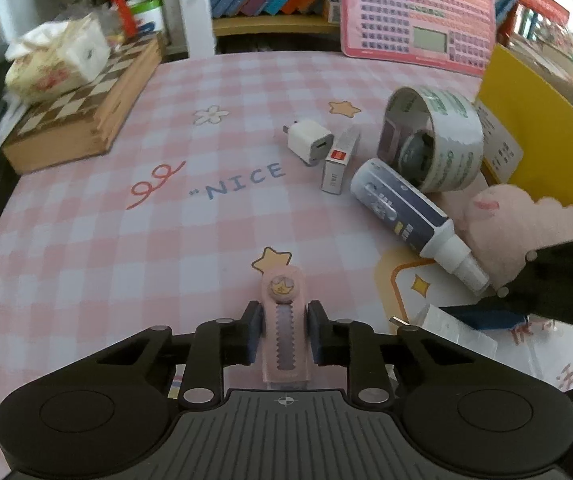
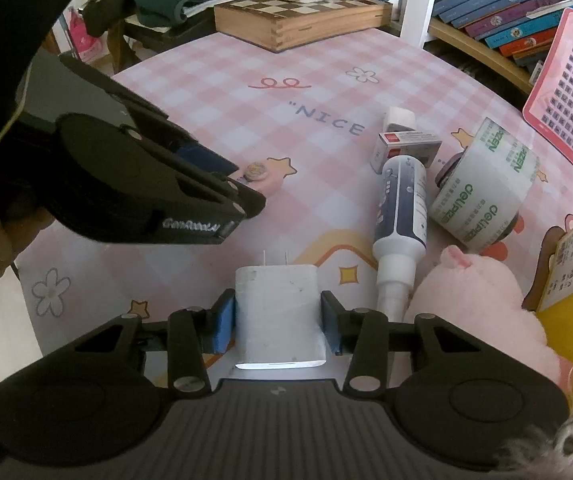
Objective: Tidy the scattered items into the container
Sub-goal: 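Close the left tool on the pink box cutter while the right tool grasps the white charger, then lift the box cutter with the left tool while the right tool carries the charger toward the yellow box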
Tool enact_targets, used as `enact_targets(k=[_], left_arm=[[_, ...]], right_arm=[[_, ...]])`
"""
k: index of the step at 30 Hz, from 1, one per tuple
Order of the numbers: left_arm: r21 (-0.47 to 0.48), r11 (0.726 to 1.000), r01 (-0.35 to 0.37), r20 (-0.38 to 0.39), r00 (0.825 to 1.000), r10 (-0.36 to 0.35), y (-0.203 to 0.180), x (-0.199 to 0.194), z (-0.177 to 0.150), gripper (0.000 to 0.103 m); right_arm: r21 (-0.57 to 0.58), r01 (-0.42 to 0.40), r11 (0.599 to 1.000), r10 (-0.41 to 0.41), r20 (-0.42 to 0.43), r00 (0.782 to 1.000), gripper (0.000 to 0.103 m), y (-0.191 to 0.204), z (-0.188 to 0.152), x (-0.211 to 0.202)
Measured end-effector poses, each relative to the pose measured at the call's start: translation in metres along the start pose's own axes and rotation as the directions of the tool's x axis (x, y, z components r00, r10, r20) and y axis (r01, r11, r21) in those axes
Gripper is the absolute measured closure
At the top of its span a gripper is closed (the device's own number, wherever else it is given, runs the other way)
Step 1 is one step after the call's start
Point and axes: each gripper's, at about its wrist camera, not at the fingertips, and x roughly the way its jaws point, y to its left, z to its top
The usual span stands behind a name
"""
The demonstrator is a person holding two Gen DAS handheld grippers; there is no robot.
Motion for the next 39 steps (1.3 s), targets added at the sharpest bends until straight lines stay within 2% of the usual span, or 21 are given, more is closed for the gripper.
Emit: enact_targets(k=[8, 21, 30, 39], left_arm=[[-0.157, 0.986, 0.059, 0.036, 0.998, -0.054, 0.021, -0.028, -0.001, 0.08], [-0.183, 0.981, 0.06, 0.07, 0.996, -0.048, 0.019, -0.063, -0.021, 0.08], [-0.232, 0.966, 0.117, 0.117, 0.989, -0.091, 0.02, -0.093, -0.037, 0.08], [-0.25, 0.951, 0.184, 0.161, 0.976, -0.146, 0.019, -0.124, -0.058, 0.08]], right_arm=[[0.051, -0.014, 0.999, 0.012, 0.046, 0.999, 0.061, -0.005, 0.004, -0.016], [0.064, -0.021, 0.998, 0.016, 0.081, 0.997, 0.061, 0.01, -0.004, -0.04], [0.147, -0.026, 0.989, 0.01, 0.105, 0.994, 0.061, 0.013, -0.016, -0.066], [0.216, 0.016, 0.976, -0.043, 0.119, 0.992, 0.061, 0.028, -0.033, -0.091]])
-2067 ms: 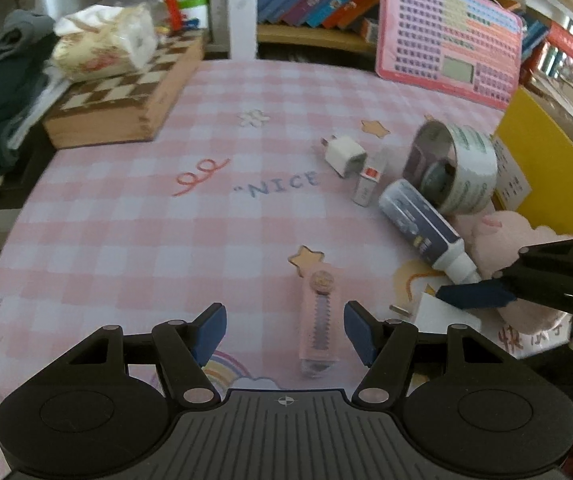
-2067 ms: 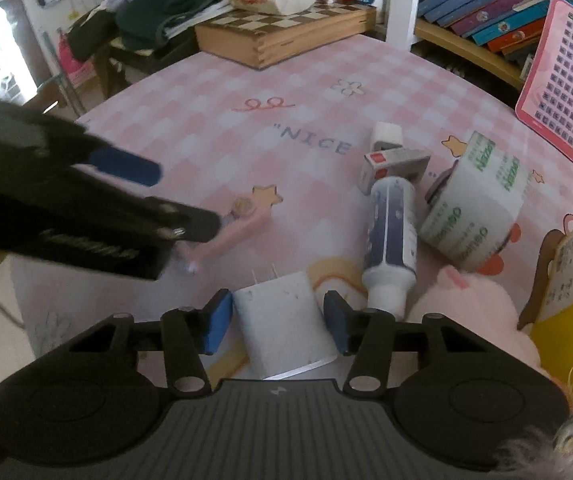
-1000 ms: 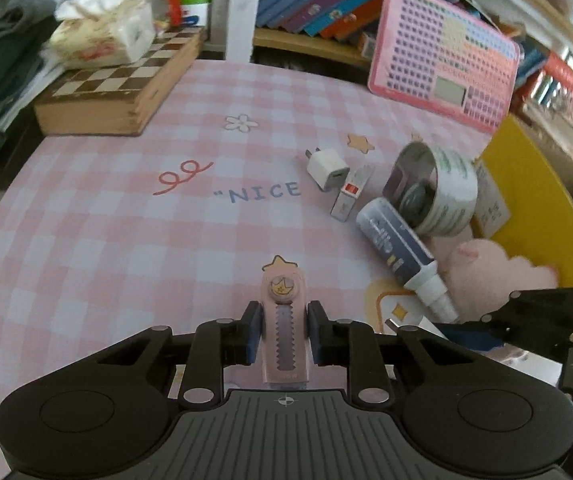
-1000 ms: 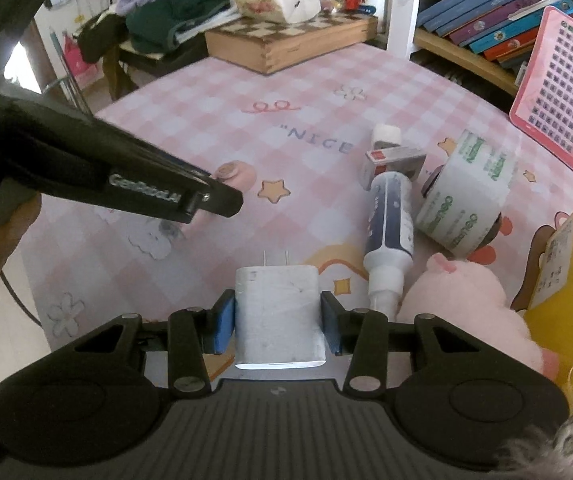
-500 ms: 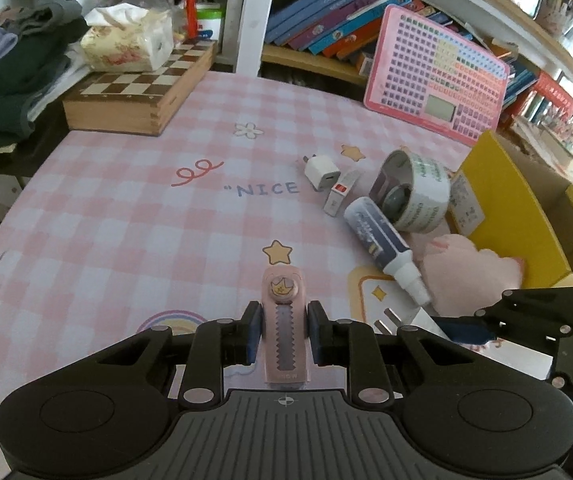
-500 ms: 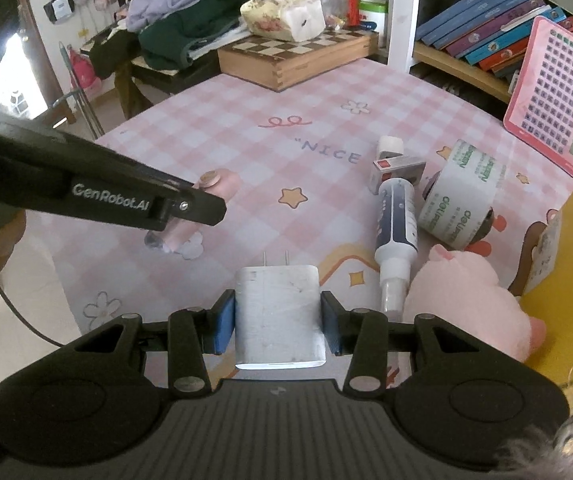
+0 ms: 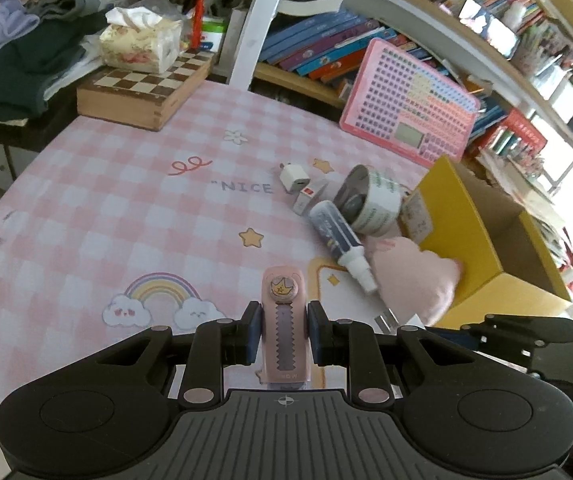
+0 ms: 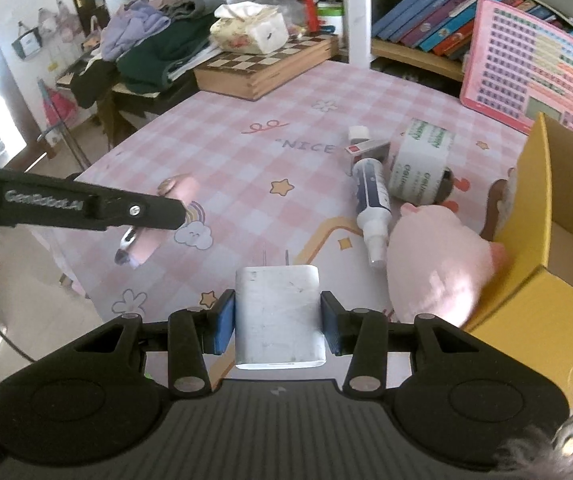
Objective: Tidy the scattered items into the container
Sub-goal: 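Lift the box cutter with the left tool while the right tool carries the charger toward the yellow box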
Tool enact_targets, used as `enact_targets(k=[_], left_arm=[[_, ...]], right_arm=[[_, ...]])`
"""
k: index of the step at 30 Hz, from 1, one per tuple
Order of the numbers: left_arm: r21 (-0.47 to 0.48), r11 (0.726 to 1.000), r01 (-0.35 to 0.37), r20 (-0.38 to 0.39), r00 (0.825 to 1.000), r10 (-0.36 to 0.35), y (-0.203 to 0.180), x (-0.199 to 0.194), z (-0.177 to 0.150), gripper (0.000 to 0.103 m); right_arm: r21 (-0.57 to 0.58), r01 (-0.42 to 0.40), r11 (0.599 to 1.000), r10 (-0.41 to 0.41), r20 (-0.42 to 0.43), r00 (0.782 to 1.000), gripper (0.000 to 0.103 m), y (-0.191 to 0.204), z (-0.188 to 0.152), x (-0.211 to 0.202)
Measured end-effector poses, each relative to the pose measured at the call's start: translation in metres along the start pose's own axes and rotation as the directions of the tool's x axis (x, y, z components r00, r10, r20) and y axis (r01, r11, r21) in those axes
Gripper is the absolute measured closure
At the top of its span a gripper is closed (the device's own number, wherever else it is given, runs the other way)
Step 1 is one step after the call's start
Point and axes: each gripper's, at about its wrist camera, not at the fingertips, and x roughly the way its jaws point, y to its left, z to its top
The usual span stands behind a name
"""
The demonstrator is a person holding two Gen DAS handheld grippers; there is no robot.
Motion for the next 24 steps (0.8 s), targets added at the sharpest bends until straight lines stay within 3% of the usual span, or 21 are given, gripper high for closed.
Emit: enact_targets(k=[11, 24], left_arm=[[0.023, 0.999, 0.027, 0.034, 0.999, -0.027, -0.002, -0.041, -0.028, 0.08], [0.024, 0.989, 0.143, 0.034, 0.989, -0.144, -0.009, -0.073, -0.064, 0.08]], right_arm=[[-0.001, 0.035, 0.999, -0.035, 0.043, 0.998, 0.061, 0.031, -0.024, -0.036], [0.087, 0.121, 0.989, -0.126, 0.046, 0.991, 0.061, 0.05, -0.063, -0.079]])
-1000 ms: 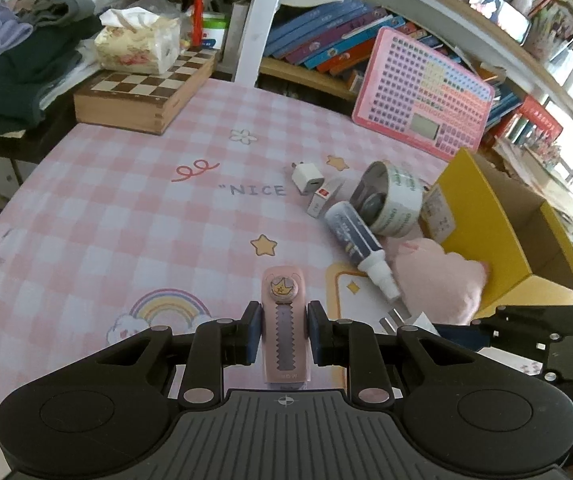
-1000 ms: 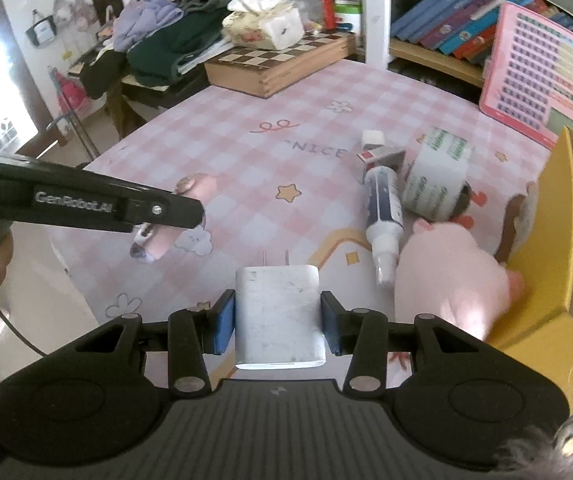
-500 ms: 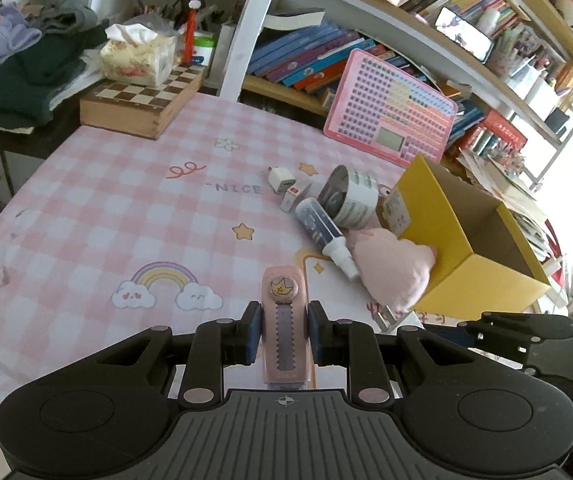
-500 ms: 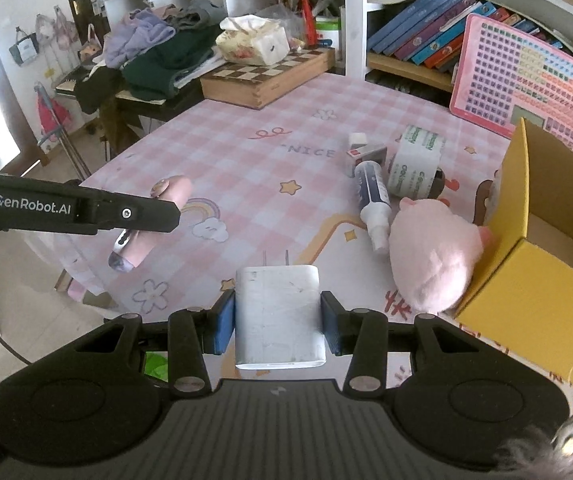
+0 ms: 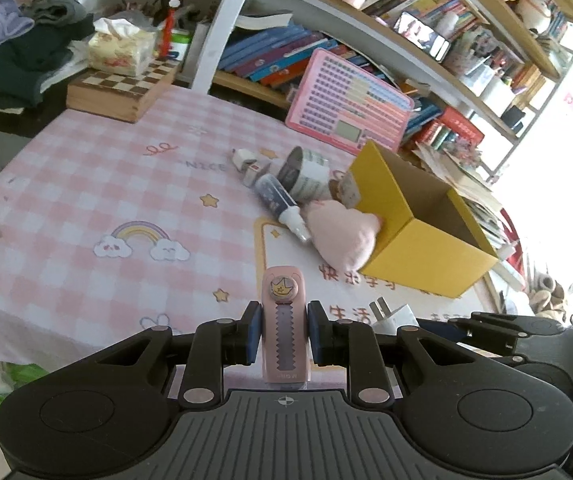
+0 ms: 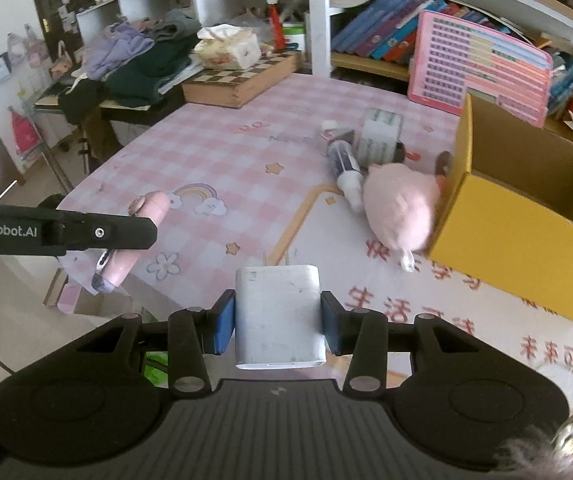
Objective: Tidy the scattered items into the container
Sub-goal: 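Lift the box cutter with the left tool while the right tool carries the charger toward the yellow box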
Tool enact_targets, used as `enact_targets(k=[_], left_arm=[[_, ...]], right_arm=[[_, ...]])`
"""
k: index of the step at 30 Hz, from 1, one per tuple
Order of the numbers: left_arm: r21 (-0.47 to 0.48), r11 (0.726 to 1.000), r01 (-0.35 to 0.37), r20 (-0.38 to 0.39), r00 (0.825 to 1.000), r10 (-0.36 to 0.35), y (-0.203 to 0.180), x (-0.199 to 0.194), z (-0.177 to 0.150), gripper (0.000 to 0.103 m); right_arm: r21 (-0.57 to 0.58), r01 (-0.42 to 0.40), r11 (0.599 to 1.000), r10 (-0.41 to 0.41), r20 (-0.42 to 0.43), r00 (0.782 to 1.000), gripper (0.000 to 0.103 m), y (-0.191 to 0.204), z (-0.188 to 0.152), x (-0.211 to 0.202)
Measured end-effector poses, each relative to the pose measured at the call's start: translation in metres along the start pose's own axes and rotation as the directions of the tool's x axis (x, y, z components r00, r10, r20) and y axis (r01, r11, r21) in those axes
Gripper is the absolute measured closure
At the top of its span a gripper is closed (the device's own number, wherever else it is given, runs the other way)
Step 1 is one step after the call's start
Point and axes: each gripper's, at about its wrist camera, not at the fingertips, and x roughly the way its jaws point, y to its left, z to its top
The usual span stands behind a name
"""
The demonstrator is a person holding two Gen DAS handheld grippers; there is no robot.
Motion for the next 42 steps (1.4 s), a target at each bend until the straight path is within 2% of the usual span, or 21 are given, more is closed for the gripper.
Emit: enact_targets(k=[12, 20, 28, 42], left_arm=[[0.044, 0.998, 0.048, -0.001, 0.999, -0.048, -0.015, -0.006, -0.01, 0.08], [0.058, 0.997, 0.054, 0.002, 0.999, -0.054, -0.023, -0.005, -0.011, 0.08], [0.093, 0.993, 0.073, -0.016, 0.997, -0.072, -0.037, 0.002, -0.009, 0.08], [0.165, 0.976, 0.145, -0.082, 0.988, -0.133, -0.066, 0.015, -0.017, 0.08]], right_arm=[[0.054, 0.064, 0.996, -0.065, 0.009, 0.998, 0.061, -0.004, -0.018, -0.023], [0.079, 0.076, 0.994, -0.076, 0.007, 0.997, 0.062, -0.013, -0.026, -0.029], [0.12, 0.121, 0.985, -0.124, 0.022, 0.992, 0.062, -0.026, -0.039, -0.042], [0.24, 0.191, 0.952, -0.197, 0.001, 0.98, 0.061, -0.049, -0.063, -0.063]])
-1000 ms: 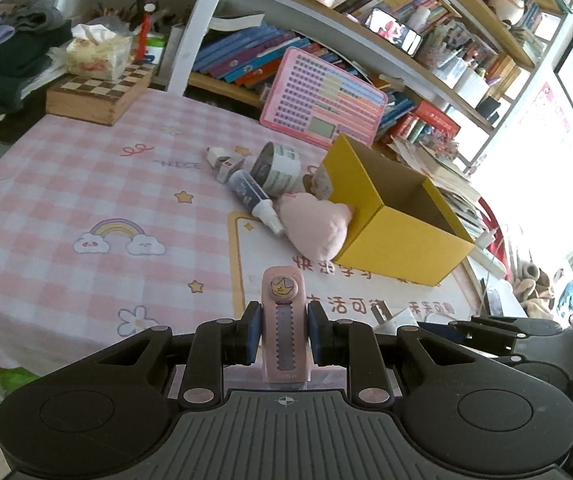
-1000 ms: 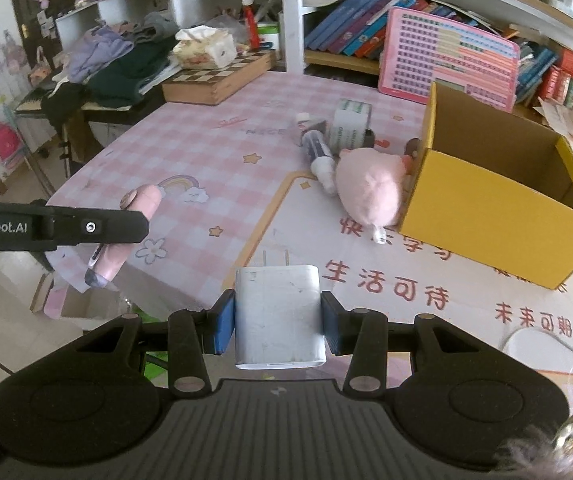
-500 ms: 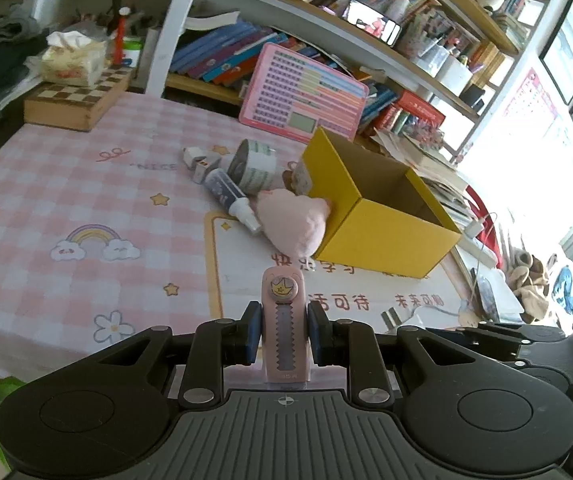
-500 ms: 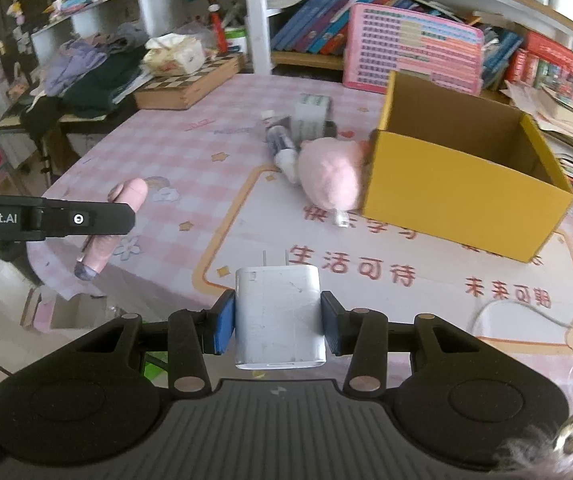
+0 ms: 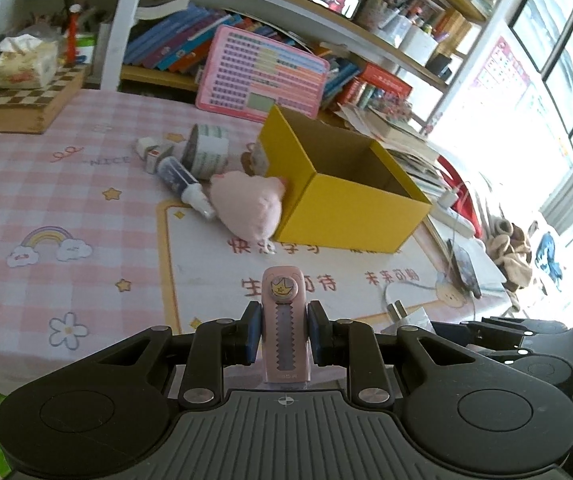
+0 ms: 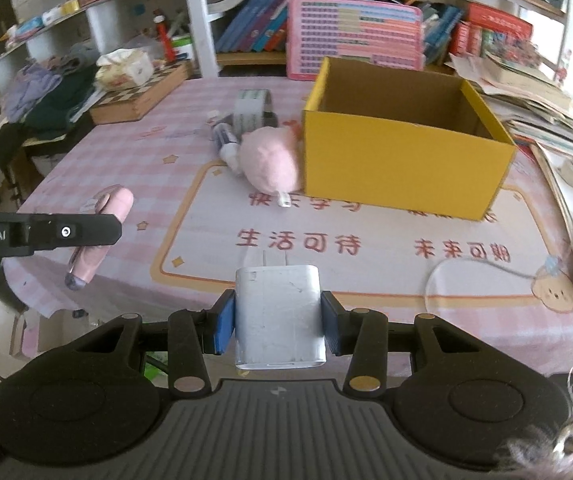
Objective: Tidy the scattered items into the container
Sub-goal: 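Lift the box cutter with the left tool while the right tool carries the charger toward the yellow box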
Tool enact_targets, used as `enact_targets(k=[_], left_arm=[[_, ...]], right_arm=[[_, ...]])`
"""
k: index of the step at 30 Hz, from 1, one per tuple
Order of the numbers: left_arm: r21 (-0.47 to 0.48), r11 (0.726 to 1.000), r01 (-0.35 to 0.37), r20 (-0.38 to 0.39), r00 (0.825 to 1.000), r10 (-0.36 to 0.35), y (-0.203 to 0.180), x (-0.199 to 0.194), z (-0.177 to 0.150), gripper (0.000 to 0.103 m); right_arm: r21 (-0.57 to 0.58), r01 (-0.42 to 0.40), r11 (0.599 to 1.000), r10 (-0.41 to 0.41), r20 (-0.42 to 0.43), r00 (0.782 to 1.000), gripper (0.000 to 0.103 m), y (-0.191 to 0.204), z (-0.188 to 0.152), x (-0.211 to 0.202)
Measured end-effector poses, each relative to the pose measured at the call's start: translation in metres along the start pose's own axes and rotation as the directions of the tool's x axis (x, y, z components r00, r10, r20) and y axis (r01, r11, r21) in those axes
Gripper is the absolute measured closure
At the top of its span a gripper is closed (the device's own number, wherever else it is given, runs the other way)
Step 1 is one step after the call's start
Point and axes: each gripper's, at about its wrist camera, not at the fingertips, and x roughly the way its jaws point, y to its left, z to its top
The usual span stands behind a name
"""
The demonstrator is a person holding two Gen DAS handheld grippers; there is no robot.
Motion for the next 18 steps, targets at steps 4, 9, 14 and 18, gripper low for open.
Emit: enact_targets(k=[4, 9, 14, 18], left_arm=[[0.016, 1.0, 0.02, -0.019, 1.0, -0.02, -0.005, 0.003, -0.003, 0.08], [0.036, 0.998, 0.046, -0.062, 0.997, -0.043, -0.011, 0.009, -0.007, 0.08], [0.061, 0.995, 0.076, -0.099, 0.993, -0.07, -0.019, 0.017, -0.01, 0.08], [0.074, 0.993, 0.092, -0.111, 0.99, -0.083, -0.024, 0.023, -0.009, 0.08]], right_arm=[[0.037, 0.025, 0.999, -0.024, -0.015, 1.0, 0.062, -0.007, -0.006, -0.003], [0.068, 0.045, 0.997, -0.042, -0.033, 0.999, 0.061, -0.012, -0.014, -0.006], [0.094, 0.072, 0.993, -0.069, -0.042, 0.997, 0.061, -0.018, -0.017, -0.01], [0.114, 0.092, 0.989, -0.086, -0.055, 0.995, 0.062, -0.024, -0.021, -0.012]])
